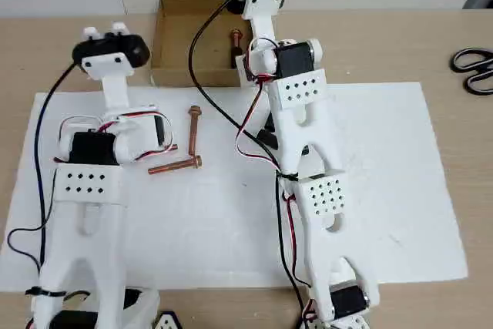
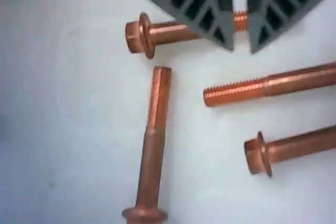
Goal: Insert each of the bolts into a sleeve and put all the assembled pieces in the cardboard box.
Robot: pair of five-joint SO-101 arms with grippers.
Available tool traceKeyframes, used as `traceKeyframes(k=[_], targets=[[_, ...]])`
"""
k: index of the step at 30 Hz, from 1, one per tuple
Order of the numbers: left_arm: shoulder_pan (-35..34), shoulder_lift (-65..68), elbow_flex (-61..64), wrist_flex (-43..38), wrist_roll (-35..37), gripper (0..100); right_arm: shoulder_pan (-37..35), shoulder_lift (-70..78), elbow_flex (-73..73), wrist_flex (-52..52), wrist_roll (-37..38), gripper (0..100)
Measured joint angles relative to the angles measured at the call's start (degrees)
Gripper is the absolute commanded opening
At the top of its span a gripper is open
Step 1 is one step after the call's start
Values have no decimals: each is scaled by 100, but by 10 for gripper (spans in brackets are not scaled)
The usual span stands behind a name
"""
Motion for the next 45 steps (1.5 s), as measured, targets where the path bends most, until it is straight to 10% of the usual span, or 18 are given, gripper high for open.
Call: traceKeyframes(k=[28, 45], targets=[[0, 0, 88, 0, 422, 6, -229, -1090, 3024, 9, -2374, 207], [0, 0, 527, -264, 431, 6, 158, -782, 3077, -70, -2505, 205]])
